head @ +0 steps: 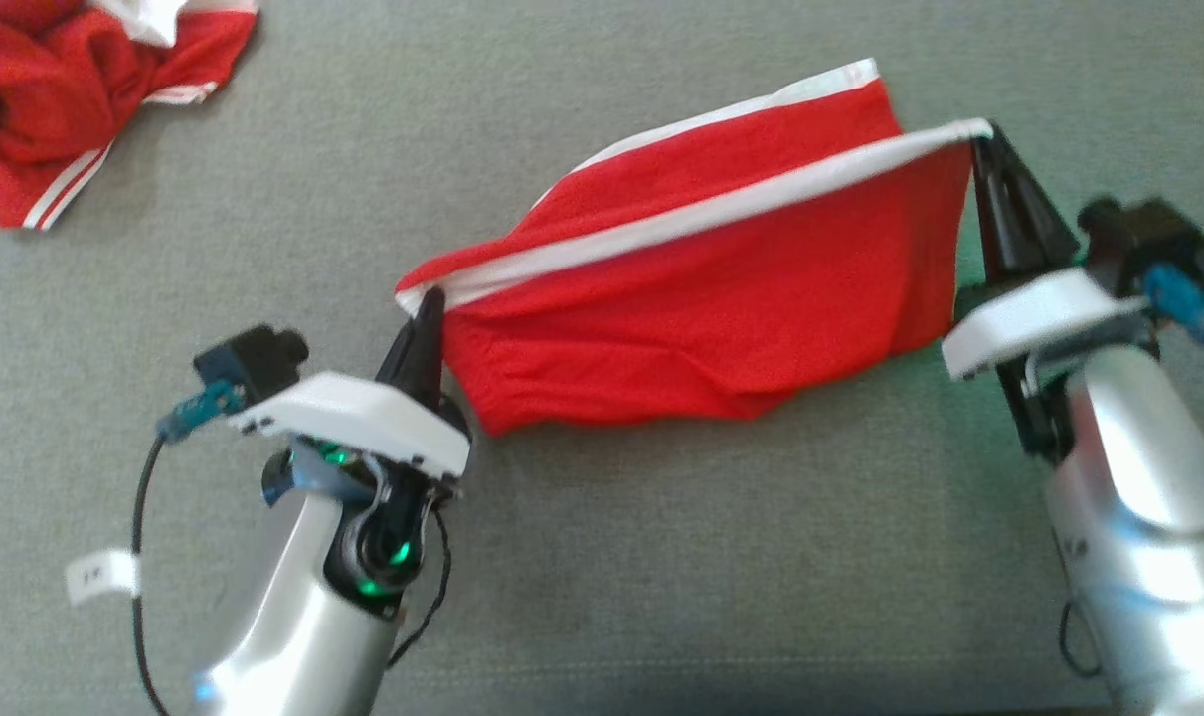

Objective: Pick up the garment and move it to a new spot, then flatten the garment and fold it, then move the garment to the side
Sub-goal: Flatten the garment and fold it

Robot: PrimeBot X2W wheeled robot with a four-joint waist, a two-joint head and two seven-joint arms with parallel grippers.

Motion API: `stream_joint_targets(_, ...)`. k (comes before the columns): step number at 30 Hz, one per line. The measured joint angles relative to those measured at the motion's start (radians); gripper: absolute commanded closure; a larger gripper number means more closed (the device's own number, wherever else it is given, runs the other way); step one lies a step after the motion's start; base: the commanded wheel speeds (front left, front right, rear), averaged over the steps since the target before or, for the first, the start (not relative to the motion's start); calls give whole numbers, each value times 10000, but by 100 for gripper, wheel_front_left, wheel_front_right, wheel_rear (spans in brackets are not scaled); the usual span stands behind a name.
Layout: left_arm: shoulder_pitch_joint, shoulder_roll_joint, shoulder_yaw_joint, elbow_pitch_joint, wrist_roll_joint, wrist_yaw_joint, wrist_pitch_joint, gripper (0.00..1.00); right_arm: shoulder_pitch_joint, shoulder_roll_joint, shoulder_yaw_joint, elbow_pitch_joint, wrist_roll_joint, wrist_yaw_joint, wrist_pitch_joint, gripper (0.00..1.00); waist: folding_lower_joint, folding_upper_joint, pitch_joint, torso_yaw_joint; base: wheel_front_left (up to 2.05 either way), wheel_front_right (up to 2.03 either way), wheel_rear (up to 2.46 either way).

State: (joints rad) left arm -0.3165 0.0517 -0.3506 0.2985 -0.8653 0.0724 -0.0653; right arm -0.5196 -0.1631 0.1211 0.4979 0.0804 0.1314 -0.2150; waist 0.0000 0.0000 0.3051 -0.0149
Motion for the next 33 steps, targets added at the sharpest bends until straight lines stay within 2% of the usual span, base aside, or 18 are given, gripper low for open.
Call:
stream_joint_targets(10, -1569, -100, -913, 1287, -326, 157, 90, 100, -2452, -424, 732, 3143, 211, 0, 142, 100, 2, 0, 662, 614, 0, 0, 0)
stream_joint_targets(18, -2115, -127, -1615, 1687, -516, 163, -512, 100, -3627, -571, 1028, 4911, 445, 0, 36, 100, 1, 0, 883, 905, 0, 0, 0)
stream_joint_targets(19, -2142, -132, -1707, 1732, -512, 157, -617, 91, -3750, -619, 1039, 5118, 456, 0, 29, 100, 2, 0, 864, 944, 0, 0, 0)
stream_joint_targets(20, -2173, -127, -1835, 1781, -499, 153, -729, 70, -3835, -656, 1053, 5306, 458, 0, 23, 100, 2, 0, 830, 979, 0, 0, 0)
stream_joint_targets(21, -2187, -134, -1935, 1797, -418, 134, -848, 54, -3906, -685, 1057, 5497, 458, 0, -29, 100, 1, 0, 791, 1016, 0, 0, 0)
stream_joint_targets(22, -2186, -144, -2023, 1793, -330, 92, -976, 21, -3950, -715, 1051, 5630, 458, 0, -79, 100, 1, 0, 746, 1054, 0, 0, 0)
stream_joint_targets(23, -2185, -136, -2134, 1791, -245, 59, -1093, 0, -3982, -721, 1049, 5758, 458, 0, -140, 84, 1, 0, 700, 1088, 0, 0, 0)
stream_joint_targets(24, -2183, -138, -2230, 1776, -125, 46, -1197, 0, -4005, -717, 1055, 5883, 458, 0, -153, 54, 1, 0, 652, 1117, 0, 0, 0)
stream_joint_targets(25, -2178, -136, -2309, 1735, 23, -31, -1281, 0, -4020, -711, 1064, 6004, 458, 0, -171, 17, 1, 0, 596, 1143, 0, 0, 0)
stream_joint_targets(26, -2177, -117, -2372, 1649, 171, -38, -1384, 0, -4036, -711, 1078, 6111, 458, 0, -226, 0, 1, 0, 542, 1165, 0, 0, 0)
stream_joint_targets(33, -1483, 274, -2130, 190, 1210, 44, -1835, 0, -4146, -725, 1089, 6360, 466, 0, -330, 0, 0, 0, 169, 1209, 0, 0, 0)
